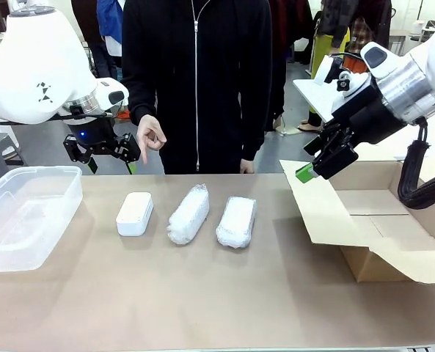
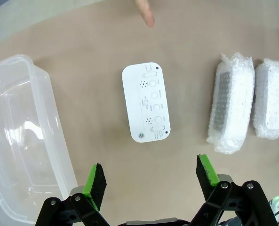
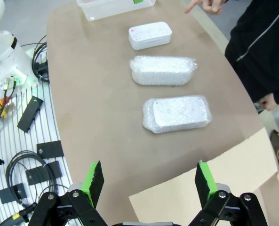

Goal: Separate and place wrapped and unwrapped clocks.
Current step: Pick up the Digital clock indicated by the person.

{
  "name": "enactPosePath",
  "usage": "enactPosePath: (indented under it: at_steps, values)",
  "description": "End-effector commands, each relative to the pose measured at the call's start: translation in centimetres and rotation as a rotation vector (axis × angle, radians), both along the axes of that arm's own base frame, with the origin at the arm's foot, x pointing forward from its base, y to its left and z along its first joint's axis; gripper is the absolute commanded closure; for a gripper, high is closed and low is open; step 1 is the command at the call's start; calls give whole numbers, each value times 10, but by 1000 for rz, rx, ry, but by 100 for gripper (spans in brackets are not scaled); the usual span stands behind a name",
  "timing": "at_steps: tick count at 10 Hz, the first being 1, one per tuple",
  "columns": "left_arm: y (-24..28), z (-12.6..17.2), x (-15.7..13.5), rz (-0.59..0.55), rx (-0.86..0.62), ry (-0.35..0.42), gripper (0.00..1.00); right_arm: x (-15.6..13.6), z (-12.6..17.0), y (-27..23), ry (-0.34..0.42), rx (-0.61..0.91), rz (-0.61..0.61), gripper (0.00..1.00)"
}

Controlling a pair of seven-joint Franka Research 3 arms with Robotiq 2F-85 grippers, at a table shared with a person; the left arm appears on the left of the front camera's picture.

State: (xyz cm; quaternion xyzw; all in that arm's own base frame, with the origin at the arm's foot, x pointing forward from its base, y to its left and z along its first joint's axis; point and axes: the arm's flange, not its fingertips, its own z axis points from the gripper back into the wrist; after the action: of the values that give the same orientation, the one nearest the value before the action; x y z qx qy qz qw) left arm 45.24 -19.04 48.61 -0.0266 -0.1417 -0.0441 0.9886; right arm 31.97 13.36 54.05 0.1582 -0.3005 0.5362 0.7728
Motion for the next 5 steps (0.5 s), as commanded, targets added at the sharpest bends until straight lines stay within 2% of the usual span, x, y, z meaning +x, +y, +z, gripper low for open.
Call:
enactPosePath:
  at_steps: [1, 2, 3, 5]
  values:
    - [4, 4, -7, 8, 15, 6, 0, 1, -2, 0, 11, 15, 12, 0]
    - [0, 0, 0, 0, 0, 0, 0, 1, -2, 0, 11, 15, 12, 0]
    - [-5, -12, 14, 39, 62, 16, 0, 1, -2, 0, 11, 15, 12, 0]
    - [-14, -35, 23, 27, 58, 41, 0, 1, -2, 0, 11, 15, 12, 0]
